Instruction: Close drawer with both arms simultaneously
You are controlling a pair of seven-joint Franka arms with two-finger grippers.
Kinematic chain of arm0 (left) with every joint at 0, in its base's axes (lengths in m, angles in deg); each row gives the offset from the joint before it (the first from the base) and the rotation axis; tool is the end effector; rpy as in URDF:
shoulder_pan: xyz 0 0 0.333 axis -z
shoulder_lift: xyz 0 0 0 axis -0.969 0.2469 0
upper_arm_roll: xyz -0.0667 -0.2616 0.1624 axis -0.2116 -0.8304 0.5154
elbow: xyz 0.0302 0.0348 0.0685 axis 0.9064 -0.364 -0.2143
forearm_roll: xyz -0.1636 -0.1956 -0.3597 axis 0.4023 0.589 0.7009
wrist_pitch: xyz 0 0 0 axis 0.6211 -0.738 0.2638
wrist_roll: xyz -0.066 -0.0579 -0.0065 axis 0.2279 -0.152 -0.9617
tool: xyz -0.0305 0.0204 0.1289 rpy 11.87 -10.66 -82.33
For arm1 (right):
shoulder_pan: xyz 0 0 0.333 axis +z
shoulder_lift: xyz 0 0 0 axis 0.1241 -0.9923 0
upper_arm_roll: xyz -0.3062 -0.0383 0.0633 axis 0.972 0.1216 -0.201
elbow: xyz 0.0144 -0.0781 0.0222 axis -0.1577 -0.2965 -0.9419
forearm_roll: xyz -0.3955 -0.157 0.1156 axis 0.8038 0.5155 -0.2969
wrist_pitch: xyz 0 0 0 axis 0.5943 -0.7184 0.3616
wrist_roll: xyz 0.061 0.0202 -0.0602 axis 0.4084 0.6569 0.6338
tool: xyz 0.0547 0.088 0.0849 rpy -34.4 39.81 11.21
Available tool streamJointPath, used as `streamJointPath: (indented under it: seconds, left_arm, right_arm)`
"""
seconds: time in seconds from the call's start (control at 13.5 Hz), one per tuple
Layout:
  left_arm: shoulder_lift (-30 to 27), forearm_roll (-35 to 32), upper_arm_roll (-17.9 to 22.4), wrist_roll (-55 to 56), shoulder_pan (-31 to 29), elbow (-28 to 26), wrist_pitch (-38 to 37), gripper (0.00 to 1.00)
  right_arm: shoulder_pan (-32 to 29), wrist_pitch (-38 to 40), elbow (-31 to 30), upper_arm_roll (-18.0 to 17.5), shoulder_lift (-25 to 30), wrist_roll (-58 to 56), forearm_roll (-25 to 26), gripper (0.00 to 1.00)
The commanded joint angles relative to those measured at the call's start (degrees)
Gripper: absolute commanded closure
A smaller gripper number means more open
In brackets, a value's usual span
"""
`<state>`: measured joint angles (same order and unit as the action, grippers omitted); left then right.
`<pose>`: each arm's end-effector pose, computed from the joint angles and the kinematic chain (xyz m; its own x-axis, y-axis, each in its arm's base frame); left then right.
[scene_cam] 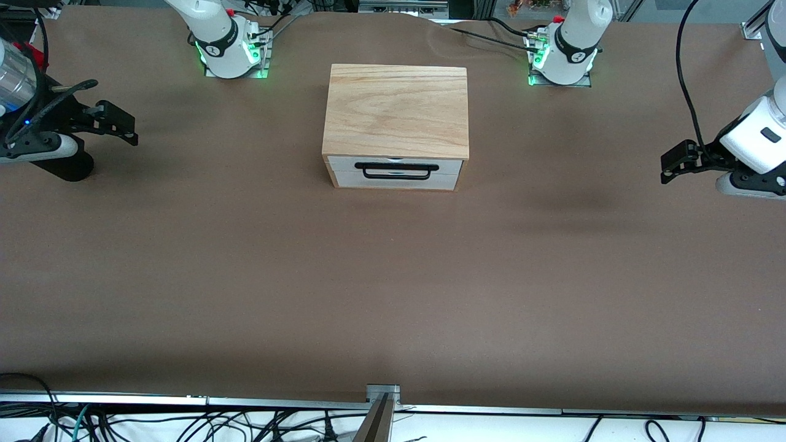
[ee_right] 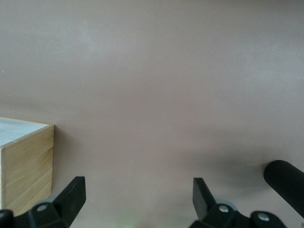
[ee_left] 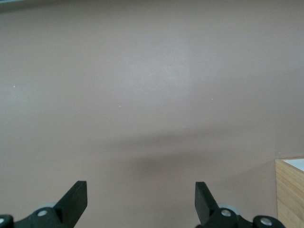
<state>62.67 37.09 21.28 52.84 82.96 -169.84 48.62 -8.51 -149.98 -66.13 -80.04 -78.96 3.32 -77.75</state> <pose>0.6312 -0.0024 0.5474 0.9945 -0.1041 0.0063 -0.1037 -0.9936 -0.0449 0.5991 0.0492 0.5752 0.9895 0.1314 -0.0597 0.1308 -0.9913 -0.0134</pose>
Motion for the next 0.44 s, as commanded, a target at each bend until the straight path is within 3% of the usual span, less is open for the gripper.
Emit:
streamJointPath:
  seconds: [0.0, 0.37]
  left_arm:
    - [-0.3, -1.5, -0.1, -1.1, -0.2, 0.6, -1.2, 0.00]
    - [-0.2, -1.5, -0.1, -1.3, -0.7, 0.6, -1.2, 0.00]
  right_arm:
    - [-0.3, 0.5, 1.1, -0.8, -0.4, 0.6, 0.9, 0.00]
    - [-0.4, 0.7, 0.7, -0.7, -0.4, 0.6, 0.9, 0.00]
